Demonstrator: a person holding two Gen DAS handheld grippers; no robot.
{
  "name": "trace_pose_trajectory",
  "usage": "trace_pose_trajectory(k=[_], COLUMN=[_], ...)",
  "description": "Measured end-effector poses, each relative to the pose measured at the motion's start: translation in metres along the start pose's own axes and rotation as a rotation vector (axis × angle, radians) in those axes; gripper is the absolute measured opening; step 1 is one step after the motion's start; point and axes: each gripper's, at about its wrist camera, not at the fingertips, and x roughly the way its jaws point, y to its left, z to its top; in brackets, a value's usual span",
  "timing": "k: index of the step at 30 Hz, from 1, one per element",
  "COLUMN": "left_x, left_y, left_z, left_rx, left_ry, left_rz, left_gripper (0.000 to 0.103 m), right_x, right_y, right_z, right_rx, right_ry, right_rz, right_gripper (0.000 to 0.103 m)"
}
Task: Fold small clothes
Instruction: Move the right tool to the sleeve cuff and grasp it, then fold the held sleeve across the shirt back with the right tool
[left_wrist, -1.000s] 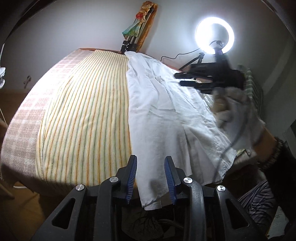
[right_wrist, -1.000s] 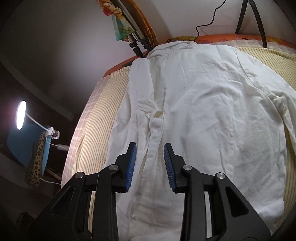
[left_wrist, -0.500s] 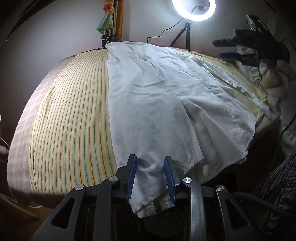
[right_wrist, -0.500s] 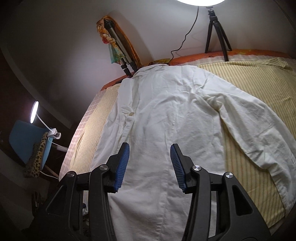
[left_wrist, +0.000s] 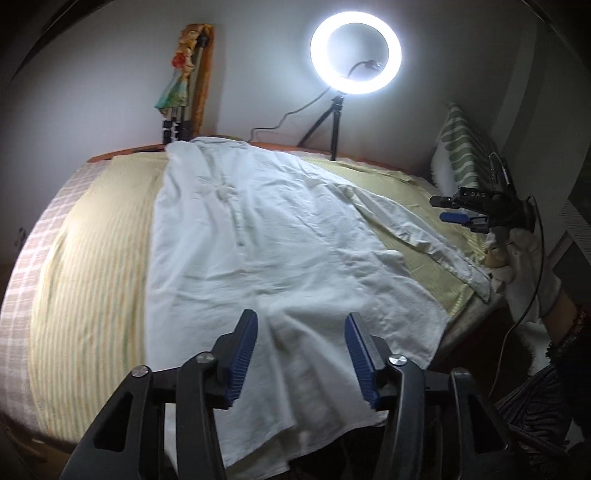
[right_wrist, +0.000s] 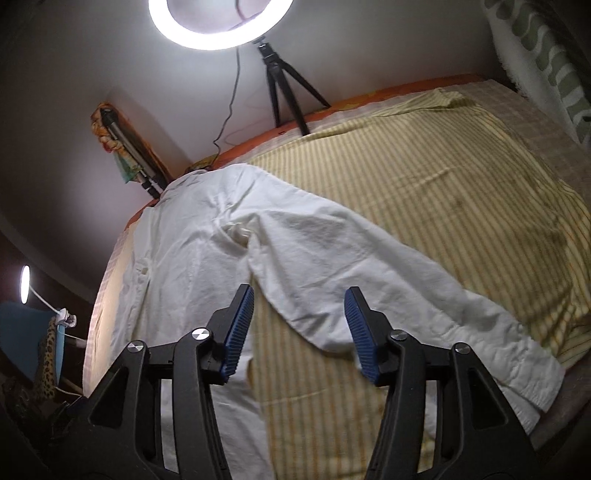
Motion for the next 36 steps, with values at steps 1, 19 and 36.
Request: trace_pose_trajectory(k=[1,19,36], left_x=[0.004,0.036,0.023], left_y=[-0.003,-0.036,-0.026], left_z=[0.002,0.006,0.004], left_rx=[0.002,0.042,0.012], left_ry=[0.009,0.063,0.050], left_rz=[-0.013,-0.056,-0.054], left_gripper=[0.054,0.053,0.050], right_x=[-0.001,0.027,-0.007], right_y=[-0.008,-0.089,-0.016], right_z=[0.001,0.005,0.003], right_rx=[0.009,0.013,-0.102], right_ry=[0.003,0.104,0.016], right_rz=[-0.007,-0.183,-0.109], right_gripper=[0.070,0.065,0.003])
